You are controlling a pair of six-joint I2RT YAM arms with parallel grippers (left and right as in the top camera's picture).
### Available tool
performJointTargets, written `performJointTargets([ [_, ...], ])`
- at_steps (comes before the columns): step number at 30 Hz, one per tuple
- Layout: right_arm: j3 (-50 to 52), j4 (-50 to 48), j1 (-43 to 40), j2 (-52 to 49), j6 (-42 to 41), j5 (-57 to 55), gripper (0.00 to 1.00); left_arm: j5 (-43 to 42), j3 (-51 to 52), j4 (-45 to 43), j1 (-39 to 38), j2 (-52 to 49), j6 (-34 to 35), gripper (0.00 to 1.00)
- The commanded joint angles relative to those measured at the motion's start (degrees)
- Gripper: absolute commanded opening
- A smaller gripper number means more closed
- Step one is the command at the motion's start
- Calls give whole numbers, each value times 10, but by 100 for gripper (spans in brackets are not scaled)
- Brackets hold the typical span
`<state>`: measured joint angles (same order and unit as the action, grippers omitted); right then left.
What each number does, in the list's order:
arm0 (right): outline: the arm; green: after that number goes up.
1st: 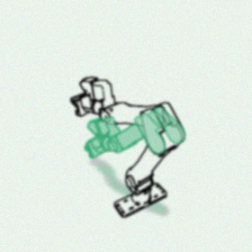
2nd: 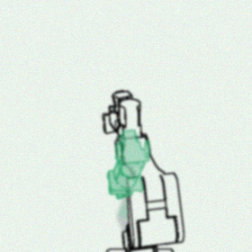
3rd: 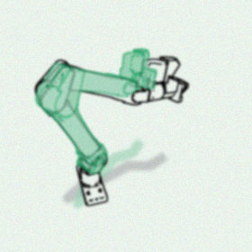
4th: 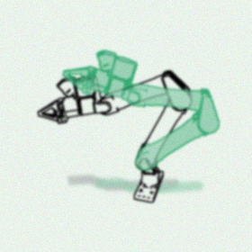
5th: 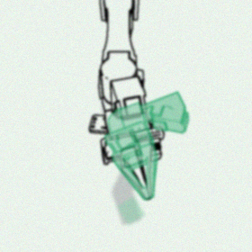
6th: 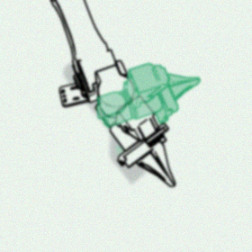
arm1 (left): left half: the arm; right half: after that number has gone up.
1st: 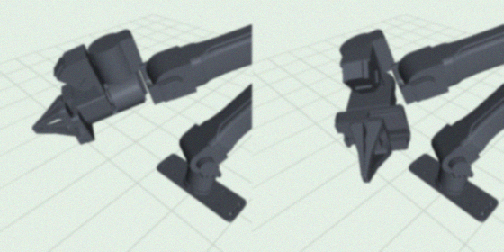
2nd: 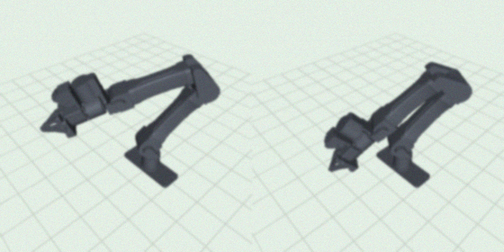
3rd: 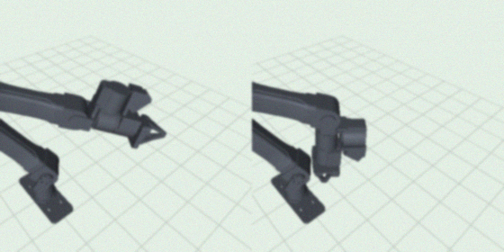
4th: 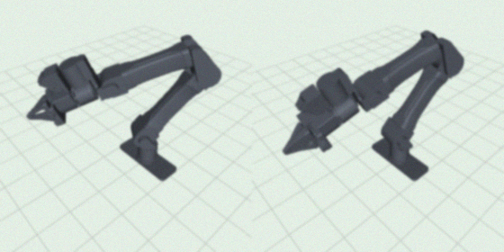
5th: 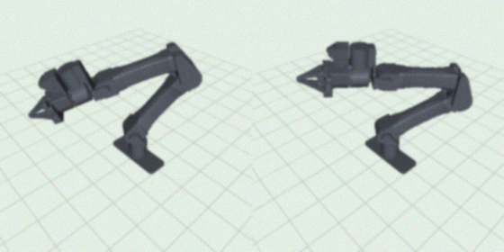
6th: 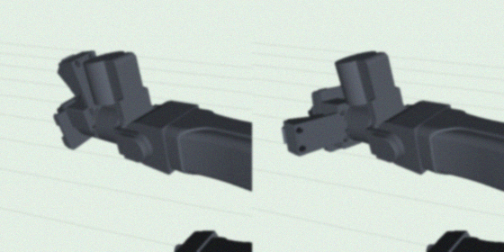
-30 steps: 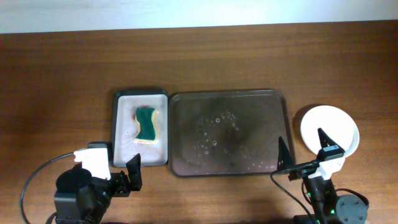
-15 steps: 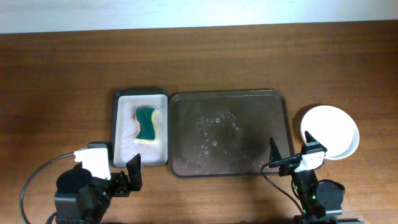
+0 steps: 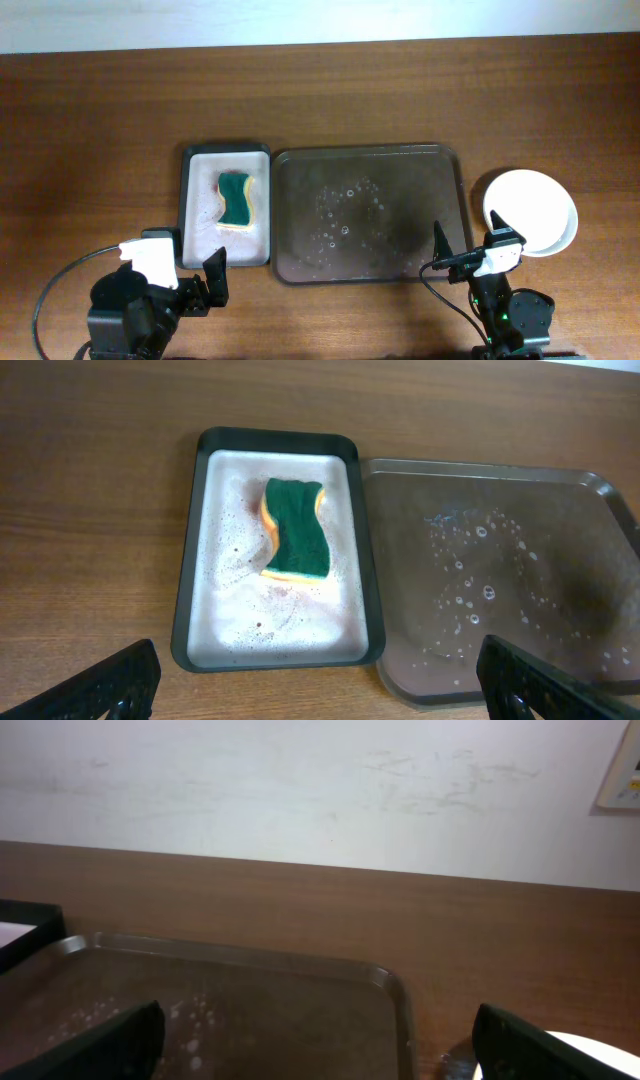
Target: Clean dirty plates on tray and stack at the side
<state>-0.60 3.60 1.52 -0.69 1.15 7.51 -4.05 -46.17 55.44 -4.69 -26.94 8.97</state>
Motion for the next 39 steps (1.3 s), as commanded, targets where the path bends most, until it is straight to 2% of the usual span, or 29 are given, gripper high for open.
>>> performJointTargets([
  [1, 3, 3, 3, 5, 1, -5, 99, 4, 3, -1, 2, 5, -9, 100],
  [7, 3, 3, 3, 5, 1, -5, 99, 29, 15, 2, 5, 14, -9, 100],
  [10, 3, 3, 3, 5, 1, -5, 99, 39, 89, -60, 5, 69, -9, 99],
  [14, 3, 3, 3, 5, 1, -5, 99, 38, 258, -233, 5, 184, -9, 100],
  [16, 3, 3, 3, 5, 1, -5, 99, 38, 305, -299, 5, 211, -9, 99],
  [21, 3, 3, 3, 5, 1, -5, 99, 34, 458, -615, 21, 267, -29, 99],
  [24, 3, 3, 3, 5, 1, -5, 99, 13, 457, -592, 23, 267, -90, 99],
  [26, 3, 3, 3, 5, 1, -5, 99, 10, 457, -506, 23, 267, -84, 99],
  [39, 3, 3, 3, 5, 1, -5, 99, 8, 457, -510, 22, 266, -84, 99],
])
